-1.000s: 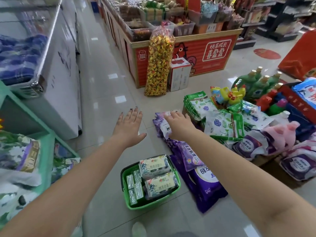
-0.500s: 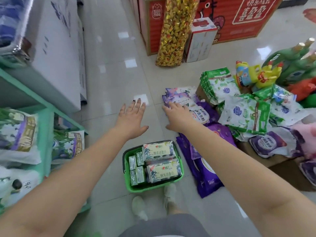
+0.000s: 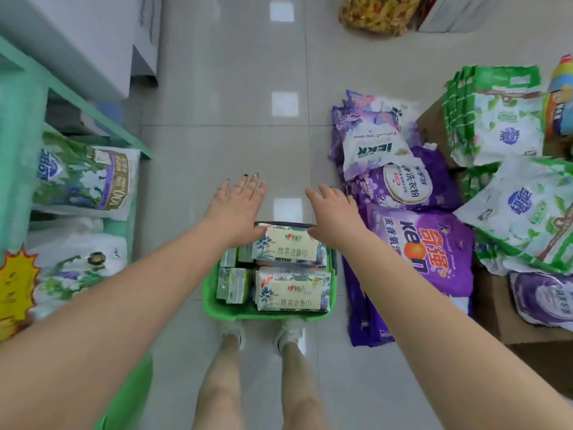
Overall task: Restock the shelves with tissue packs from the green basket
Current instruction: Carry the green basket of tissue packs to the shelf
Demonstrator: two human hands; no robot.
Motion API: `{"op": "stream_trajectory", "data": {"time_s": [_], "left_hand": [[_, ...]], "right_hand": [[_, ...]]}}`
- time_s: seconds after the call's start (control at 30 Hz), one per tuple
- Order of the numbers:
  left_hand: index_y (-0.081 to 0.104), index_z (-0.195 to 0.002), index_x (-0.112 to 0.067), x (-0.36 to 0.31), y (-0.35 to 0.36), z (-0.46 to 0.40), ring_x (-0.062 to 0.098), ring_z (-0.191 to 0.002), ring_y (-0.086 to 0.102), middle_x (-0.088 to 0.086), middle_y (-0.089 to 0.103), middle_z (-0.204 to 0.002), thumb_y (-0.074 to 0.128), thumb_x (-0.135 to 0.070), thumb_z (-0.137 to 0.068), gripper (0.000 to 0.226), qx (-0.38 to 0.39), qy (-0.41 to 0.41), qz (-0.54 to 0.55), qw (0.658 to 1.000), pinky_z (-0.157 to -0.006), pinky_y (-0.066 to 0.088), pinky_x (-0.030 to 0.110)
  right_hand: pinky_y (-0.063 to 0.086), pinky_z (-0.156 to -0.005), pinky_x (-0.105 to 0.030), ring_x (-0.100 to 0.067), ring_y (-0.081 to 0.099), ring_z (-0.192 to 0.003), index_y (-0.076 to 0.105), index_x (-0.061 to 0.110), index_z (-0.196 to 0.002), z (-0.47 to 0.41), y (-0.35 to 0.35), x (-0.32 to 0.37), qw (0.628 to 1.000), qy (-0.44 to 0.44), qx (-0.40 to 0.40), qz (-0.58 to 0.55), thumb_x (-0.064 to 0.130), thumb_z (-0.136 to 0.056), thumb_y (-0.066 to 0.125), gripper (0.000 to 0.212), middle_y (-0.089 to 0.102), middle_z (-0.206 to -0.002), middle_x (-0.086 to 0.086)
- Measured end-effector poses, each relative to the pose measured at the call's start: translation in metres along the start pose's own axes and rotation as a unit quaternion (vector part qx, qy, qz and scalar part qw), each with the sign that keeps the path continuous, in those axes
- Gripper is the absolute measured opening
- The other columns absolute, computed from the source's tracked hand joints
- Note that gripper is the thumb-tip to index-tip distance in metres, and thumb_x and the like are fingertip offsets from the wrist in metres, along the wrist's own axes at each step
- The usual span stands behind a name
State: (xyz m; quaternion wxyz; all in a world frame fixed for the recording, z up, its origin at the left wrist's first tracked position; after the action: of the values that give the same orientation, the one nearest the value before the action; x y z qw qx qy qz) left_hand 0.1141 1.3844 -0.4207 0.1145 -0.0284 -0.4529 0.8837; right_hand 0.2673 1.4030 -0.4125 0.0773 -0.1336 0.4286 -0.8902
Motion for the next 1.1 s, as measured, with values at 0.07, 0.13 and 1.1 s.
{"op": "stream_trajectory", "data": {"time_s": [0.07, 0.13, 1.1], "left_hand": [[-0.008, -0.149, -0.014, 0.012, 0.043, -0.023, 0.022, -0.145, -0.003, 0.006, -0.009, -0.157, 0.039, -0.055, -0.089, 0.086, 0.033, -0.011, 0.006, 0.999, -0.117, 0.0, 0.044], [-0.008, -0.149, -0.014, 0.021, 0.074, -0.036, 0.022, -0.145, -0.003, 0.007, -0.009, -0.158, 0.039, -0.054, -0.089, 0.086, 0.054, -0.021, 0.01, 0.998, -0.116, 0.001, 0.044], [0.014, -0.148, -0.013, 0.04, 0.245, -0.143, 0.026, -0.131, 0.034, 0.006, 0.032, -0.147, 0.055, -0.024, -0.082, 0.078, 0.154, 0.002, 0.08, 0.985, -0.103, 0.036, 0.04]], "right_hand": [[0.016, -0.112, -0.054, -0.029, 0.015, -0.142, 0.016, 0.02, -0.147, -0.029, 0.037, -0.012, 1.0, 0.001, 0.03, 0.003, 0.021, -0.085, 0.063, 0.078, 0.016, -0.154, -0.01], [0.015, -0.112, -0.054, -0.029, 0.017, -0.141, 0.018, 0.019, -0.147, -0.044, 0.062, -0.021, 0.999, 0.001, 0.045, 0.016, 0.021, -0.085, 0.063, 0.076, 0.016, -0.154, -0.011], [0.023, -0.11, -0.051, -0.029, 0.037, -0.128, 0.03, 0.017, -0.141, -0.175, 0.222, -0.053, 0.978, 0.024, 0.197, -0.062, 0.011, -0.082, 0.048, 0.062, 0.042, -0.139, -0.006]]}}
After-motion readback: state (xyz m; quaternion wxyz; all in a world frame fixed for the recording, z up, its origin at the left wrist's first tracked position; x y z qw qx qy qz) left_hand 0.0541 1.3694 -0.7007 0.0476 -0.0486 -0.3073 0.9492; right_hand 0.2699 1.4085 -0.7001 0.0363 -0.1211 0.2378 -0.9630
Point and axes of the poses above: each hand's wrist, its own z-axis away from the middle knuckle, its own y-axis out of the palm, x = y × z, the point moved 7 cm from there along -z, towards the middle knuckle
